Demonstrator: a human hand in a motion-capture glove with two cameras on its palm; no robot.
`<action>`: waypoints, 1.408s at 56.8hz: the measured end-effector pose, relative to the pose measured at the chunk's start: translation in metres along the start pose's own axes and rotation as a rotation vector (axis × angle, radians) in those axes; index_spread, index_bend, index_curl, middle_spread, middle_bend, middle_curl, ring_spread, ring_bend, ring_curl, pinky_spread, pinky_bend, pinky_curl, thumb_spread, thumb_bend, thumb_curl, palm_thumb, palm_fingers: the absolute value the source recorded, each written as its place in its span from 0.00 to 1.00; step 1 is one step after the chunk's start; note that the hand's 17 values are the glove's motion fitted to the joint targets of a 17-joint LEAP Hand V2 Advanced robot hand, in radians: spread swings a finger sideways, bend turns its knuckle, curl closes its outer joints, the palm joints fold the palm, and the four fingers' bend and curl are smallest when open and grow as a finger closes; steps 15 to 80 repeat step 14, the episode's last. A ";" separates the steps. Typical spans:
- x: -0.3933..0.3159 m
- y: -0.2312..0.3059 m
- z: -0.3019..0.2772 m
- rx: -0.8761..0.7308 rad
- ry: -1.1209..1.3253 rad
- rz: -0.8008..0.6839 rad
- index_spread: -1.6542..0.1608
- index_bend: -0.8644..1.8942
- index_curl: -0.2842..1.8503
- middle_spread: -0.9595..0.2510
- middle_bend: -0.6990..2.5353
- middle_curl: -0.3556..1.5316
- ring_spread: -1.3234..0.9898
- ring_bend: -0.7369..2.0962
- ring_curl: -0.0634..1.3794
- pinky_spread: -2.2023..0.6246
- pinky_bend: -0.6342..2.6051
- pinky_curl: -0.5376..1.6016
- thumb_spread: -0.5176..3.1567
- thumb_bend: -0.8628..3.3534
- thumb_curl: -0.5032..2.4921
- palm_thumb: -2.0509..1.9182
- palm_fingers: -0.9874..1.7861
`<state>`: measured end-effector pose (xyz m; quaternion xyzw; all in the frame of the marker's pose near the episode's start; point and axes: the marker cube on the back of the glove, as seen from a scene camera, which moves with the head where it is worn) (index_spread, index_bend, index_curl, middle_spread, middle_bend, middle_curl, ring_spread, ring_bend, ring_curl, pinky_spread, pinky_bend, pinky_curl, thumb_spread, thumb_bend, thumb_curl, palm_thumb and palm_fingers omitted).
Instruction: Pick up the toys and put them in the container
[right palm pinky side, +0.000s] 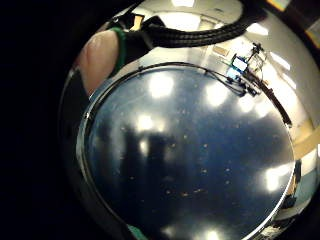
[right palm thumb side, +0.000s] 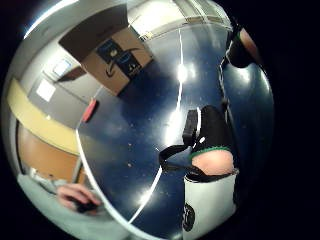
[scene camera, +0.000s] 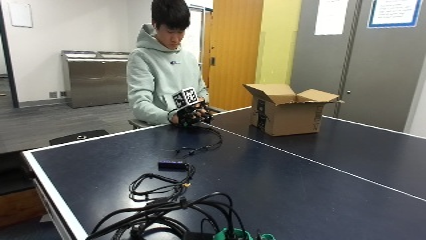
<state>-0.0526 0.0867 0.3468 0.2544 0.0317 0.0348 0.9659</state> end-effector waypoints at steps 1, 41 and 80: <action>0.000 0.002 -0.001 0.012 0.001 -0.061 0.81 0.50 0.42 0.75 0.30 0.39 0.56 0.36 0.24 0.79 0.40 0.38 0.56 0.22 0.30 0.60 0.43; 0.004 0.001 -0.001 0.034 -0.024 -0.082 0.80 0.50 0.43 0.72 0.31 0.41 0.53 0.38 0.25 0.79 0.39 0.38 0.56 0.22 0.32 0.62 0.44; 0.004 0.001 -0.001 0.034 -0.024 -0.082 0.80 0.50 0.43 0.72 0.31 0.41 0.53 0.38 0.25 0.79 0.39 0.38 0.56 0.22 0.32 0.62 0.44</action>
